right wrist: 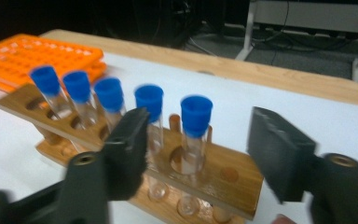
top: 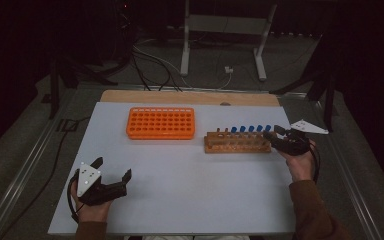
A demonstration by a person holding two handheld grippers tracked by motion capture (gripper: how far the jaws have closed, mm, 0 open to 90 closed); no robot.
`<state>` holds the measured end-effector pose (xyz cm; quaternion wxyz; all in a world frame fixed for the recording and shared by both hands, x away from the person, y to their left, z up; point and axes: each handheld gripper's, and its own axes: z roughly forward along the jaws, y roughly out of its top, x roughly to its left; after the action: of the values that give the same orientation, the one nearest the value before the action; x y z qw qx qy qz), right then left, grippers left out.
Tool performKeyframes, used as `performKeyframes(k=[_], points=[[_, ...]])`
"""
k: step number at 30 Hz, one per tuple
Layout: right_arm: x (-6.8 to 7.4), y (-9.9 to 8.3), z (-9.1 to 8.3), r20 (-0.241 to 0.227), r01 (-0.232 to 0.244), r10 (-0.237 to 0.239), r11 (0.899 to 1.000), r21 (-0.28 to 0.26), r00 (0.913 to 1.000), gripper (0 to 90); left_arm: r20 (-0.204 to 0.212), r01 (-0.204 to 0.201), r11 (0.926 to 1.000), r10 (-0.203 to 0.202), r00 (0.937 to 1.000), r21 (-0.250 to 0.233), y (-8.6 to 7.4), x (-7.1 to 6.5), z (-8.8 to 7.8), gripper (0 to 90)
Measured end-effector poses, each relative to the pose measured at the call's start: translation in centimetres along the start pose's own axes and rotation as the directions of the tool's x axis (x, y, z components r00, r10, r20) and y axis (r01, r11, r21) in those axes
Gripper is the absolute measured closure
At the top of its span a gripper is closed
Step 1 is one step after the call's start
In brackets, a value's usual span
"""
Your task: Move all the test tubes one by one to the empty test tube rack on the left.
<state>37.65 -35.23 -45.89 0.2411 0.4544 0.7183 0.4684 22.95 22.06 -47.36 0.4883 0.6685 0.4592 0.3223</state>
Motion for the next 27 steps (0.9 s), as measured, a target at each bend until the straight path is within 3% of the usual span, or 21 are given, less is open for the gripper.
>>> performKeyframes(k=[2, 6, 12, 19, 22, 27], points=[[0.0, -0.1, 0.2, -0.003, 0.001, -0.001, 1.000, 0.004, 1.0000, 50.8, 0.004, 0.000, 1.0000, 0.000, 1.0000, 0.000, 0.0, 0.0, 0.0, 0.8], [0.1, -0.1, 0.8, 0.007, 0.023, -0.023, 1.000, 0.001, 0.9997, 63.7, 0.007, -0.001, 1.0000, 0.001, 1.0000, -0.001, 0.0, -0.1, 0.1, 0.8], [0.4, -0.5, 1.3, 0.005, 0.043, -0.043, 0.999, 0.013, 0.9991, 72.9, 0.009, 0.001, 1.0000, -0.001, 1.0000, -0.001, 0.0, -0.1, 0.1, 0.8], [0.6, -0.5, 1.4, 0.004, 0.047, -0.047, 0.999, 0.018, 0.9989, 76.4, 0.019, -0.012, 0.9999, 0.012, 0.9998, 0.011, 0.1, -0.2, 0.2, 0.8], [0.8, -0.4, 1.1, 0.003, 0.049, -0.049, 0.999, 0.005, 0.9988, 76.7, 0.047, 0.014, 0.9999, -0.014, 0.9988, 0.009, 0.2, -0.1, 0.2, 0.8], [1.0, 0.3, 0.5, 0.011, 0.059, -0.059, 0.998, -0.018, 0.9982, 76.7, 0.067, 0.009, 0.9998, -0.010, 0.9977, 0.015, 0.8, -0.5, 0.4, 0.8]])
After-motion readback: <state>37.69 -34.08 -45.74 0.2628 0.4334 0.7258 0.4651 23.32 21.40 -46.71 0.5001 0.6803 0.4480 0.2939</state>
